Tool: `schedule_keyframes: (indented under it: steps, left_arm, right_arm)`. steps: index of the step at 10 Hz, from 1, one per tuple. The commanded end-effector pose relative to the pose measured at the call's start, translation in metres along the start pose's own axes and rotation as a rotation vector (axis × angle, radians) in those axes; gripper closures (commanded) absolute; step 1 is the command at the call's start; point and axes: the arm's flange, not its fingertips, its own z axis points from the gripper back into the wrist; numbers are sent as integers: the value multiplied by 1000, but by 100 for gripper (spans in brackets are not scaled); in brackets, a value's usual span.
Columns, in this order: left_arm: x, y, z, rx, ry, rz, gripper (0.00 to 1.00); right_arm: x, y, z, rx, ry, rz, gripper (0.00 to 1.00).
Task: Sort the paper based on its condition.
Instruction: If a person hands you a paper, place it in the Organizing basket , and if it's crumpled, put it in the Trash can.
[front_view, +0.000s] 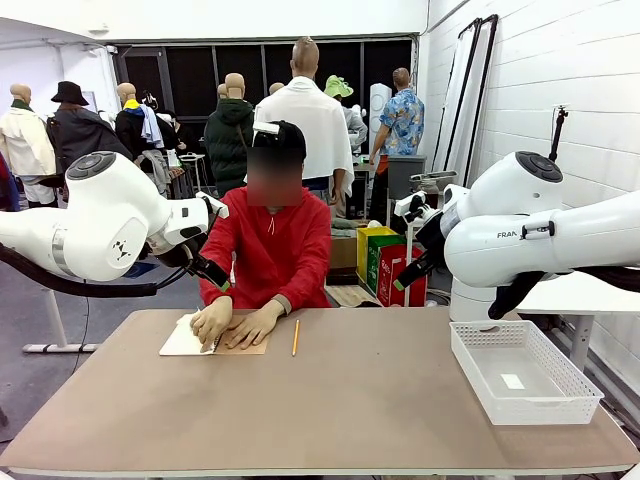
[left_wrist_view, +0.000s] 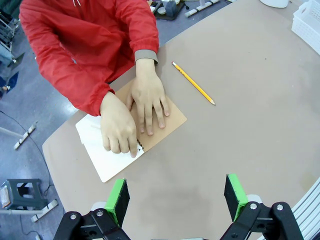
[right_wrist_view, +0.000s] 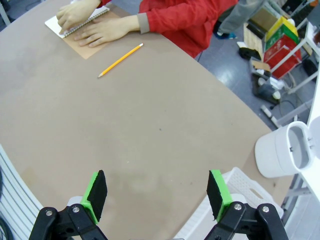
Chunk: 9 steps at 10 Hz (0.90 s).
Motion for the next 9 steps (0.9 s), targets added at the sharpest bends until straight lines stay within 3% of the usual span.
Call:
schedule_keyframes:
  steps: [1,9]
  left_arm:
    - [0,0,0,-1,4,0,0]
    - [0,0,0,-1,4,0,0]
  right_arm:
    - [-1,-1,-1,3,1,1,0]
    - [-1,-1,-1,3,1,1,0]
